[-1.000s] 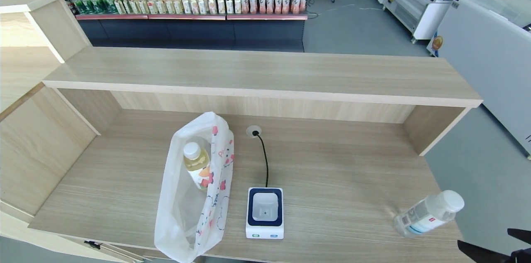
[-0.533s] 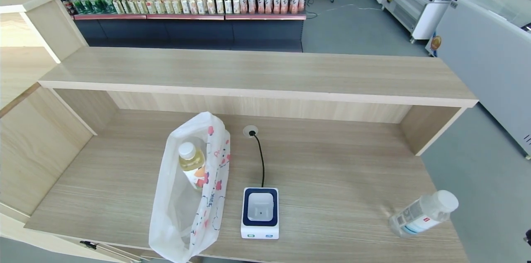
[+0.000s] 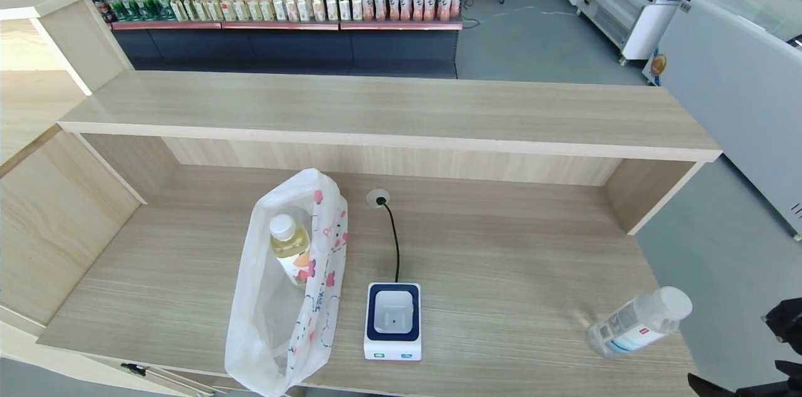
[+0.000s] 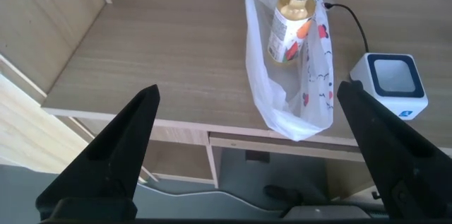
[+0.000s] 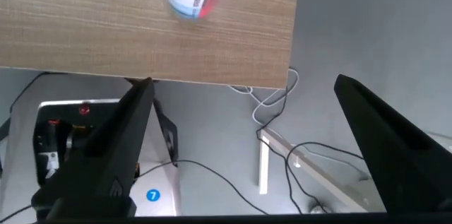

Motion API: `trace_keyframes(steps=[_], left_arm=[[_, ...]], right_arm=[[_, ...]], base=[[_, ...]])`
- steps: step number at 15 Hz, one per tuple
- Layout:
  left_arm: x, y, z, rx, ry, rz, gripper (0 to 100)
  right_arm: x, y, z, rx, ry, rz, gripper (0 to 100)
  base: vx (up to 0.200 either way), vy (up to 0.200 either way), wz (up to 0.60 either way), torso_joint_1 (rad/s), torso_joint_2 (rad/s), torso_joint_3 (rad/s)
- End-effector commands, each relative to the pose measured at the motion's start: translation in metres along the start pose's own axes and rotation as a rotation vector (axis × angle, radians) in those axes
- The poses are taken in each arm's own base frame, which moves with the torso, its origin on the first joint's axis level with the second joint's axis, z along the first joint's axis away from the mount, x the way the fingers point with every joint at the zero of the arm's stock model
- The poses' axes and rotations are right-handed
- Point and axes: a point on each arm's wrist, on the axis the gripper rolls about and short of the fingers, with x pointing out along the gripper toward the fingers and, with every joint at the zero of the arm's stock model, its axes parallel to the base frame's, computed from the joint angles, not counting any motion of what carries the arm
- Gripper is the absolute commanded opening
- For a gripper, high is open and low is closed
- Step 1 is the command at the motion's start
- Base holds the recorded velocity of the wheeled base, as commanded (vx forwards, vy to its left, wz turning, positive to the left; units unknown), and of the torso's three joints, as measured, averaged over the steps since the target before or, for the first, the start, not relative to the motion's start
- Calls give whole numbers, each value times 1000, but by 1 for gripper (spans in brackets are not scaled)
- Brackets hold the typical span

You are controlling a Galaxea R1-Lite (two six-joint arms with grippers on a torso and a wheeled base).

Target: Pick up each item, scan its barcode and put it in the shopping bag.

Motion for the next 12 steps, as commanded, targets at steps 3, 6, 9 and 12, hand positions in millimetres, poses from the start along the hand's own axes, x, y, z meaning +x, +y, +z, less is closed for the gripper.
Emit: trace_keyframes(steps=[3, 6, 9, 12], left_arm=[[0, 0, 0, 0, 0, 1, 100], [0, 0, 0, 0, 0, 1, 100], [0, 0, 0, 0, 0, 1, 100], [0, 0, 0, 0, 0, 1, 100]], right_arm=[[29, 12, 1, -26, 80, 52, 100], [37, 17, -3, -56, 131, 67, 100], [47, 20, -2, -65, 141, 62, 100], [38, 17, -3, -55, 95, 65, 100]], base=[[0, 0, 0, 0, 0, 0], [0, 0, 0, 0, 0, 0], [0, 0, 0, 0, 0, 0], [0, 0, 0, 0, 0, 0]])
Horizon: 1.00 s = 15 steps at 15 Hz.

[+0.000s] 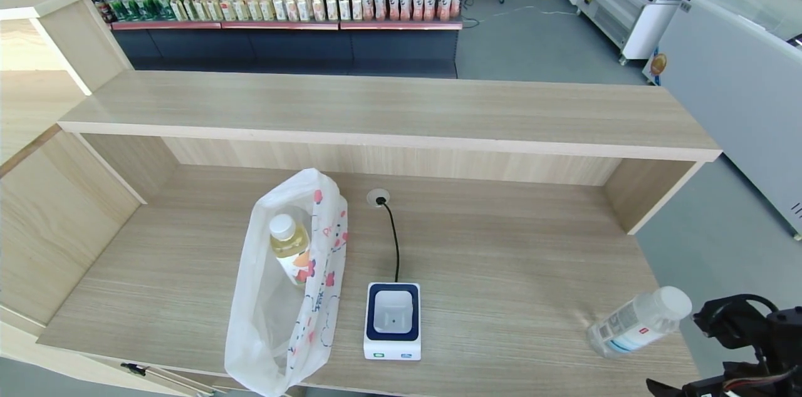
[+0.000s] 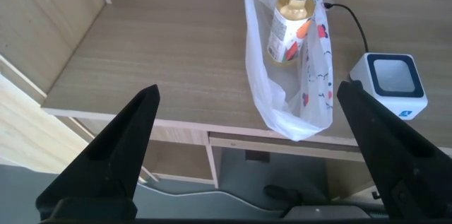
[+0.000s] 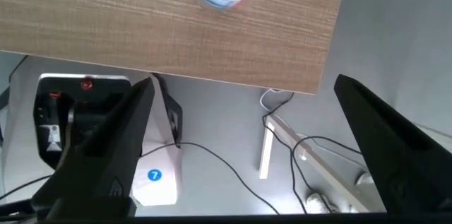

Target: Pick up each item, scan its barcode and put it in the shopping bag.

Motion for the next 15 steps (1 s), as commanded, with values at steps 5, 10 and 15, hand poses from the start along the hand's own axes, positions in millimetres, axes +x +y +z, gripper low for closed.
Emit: trace_keyframes(steps=[5, 10, 15], left_arm=[[0, 0, 0, 0, 0, 1, 100], [0, 0, 0, -2, 0, 1, 100], [0, 0, 0, 0, 0, 1, 100]], right_arm=[[-7, -3, 14, 26, -84, -1, 100], [-8, -3, 18, 20, -104, -3, 100], [-8, -4, 19, 23, -112, -32, 100]], base=[[0, 0, 0, 0, 0, 0], [-80, 0, 0, 0, 1, 1], [-160, 0, 0, 8, 4, -2]])
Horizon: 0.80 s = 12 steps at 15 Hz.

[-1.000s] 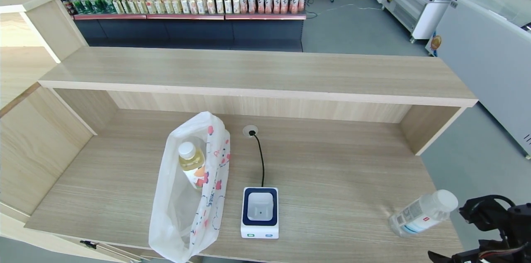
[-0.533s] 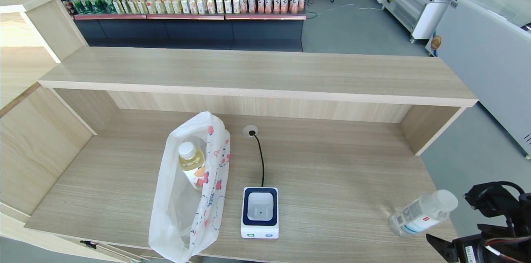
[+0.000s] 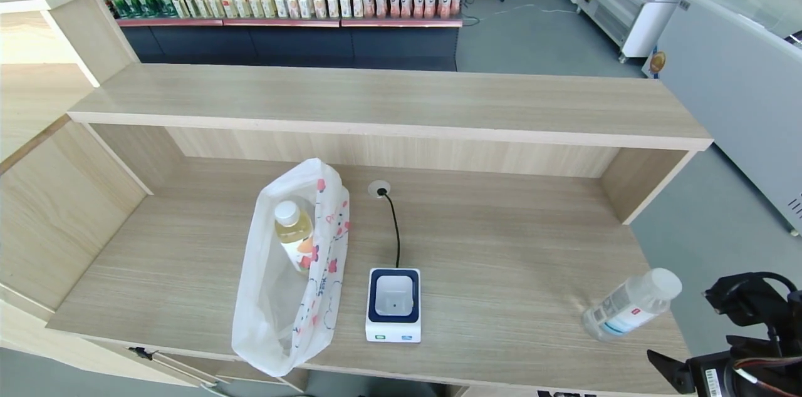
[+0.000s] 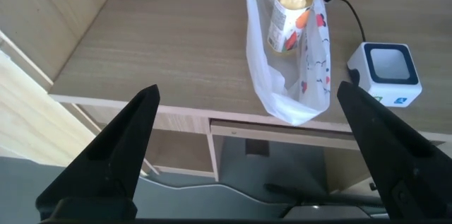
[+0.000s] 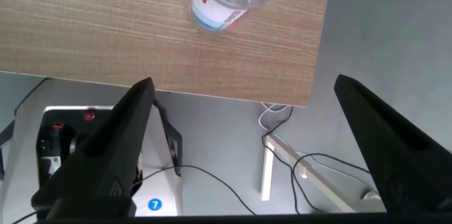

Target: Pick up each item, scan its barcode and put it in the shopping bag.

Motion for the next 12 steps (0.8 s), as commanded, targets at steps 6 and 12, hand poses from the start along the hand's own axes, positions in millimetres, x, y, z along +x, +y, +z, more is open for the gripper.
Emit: trace_keyframes(steps=[6, 12], left_arm=[[0, 0, 0, 1, 0, 1, 100], [0, 0, 0, 1, 0, 1, 100]], right_arm=[[23, -11, 9, 30, -6, -88, 100], [67, -10, 1, 30, -37, -123, 100]], base=[[0, 0, 0, 0, 0, 0], [0, 0, 0, 0, 0, 0]])
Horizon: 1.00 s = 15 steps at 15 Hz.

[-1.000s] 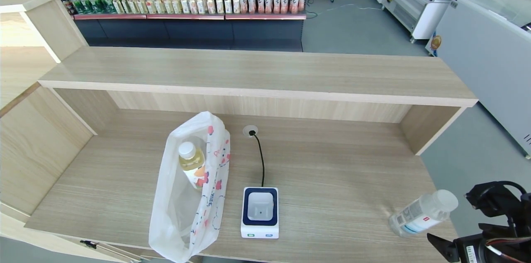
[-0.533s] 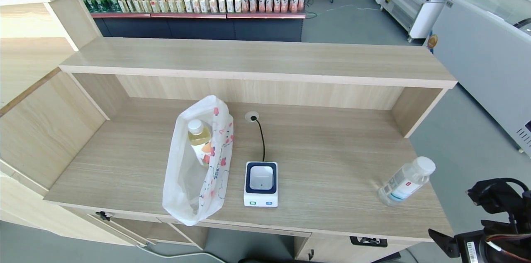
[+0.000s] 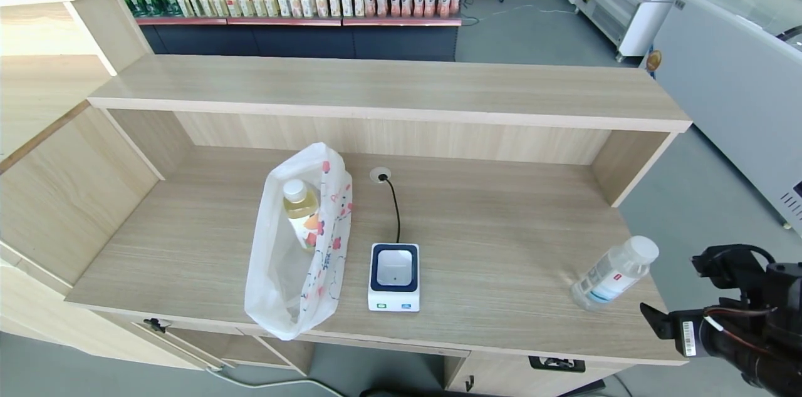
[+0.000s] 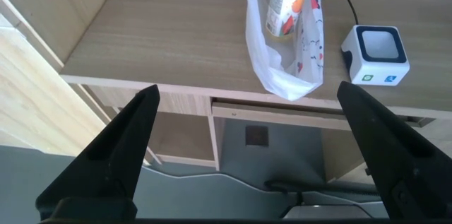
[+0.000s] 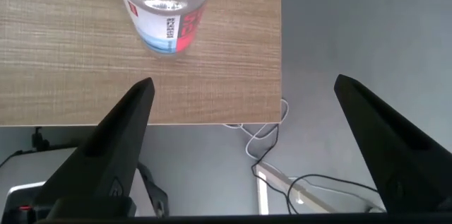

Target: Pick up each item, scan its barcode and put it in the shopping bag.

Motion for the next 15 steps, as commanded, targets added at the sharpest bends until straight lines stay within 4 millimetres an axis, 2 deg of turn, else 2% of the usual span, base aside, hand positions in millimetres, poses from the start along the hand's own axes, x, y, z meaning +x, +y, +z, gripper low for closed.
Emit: trace_keyframes(steps=[1, 5, 9, 15], left_arm=[[0, 0, 0, 0, 0, 0, 100], [0, 0, 0, 0, 0, 0, 100], [0, 0, 0, 0, 0, 0, 100], [0, 0, 0, 0, 0, 0, 100]], right_arm=[[19, 8, -14, -22, 82, 19, 100], [48, 20, -11, -33, 14, 89, 100], [61, 40, -12, -58, -36, 144, 100], [78, 47, -10, -102, -116, 134, 100]], base=[[0, 0, 0, 0, 0, 0], [0, 0, 0, 0, 0, 0], [0, 0, 0, 0, 0, 0], [0, 0, 0, 0, 0, 0]])
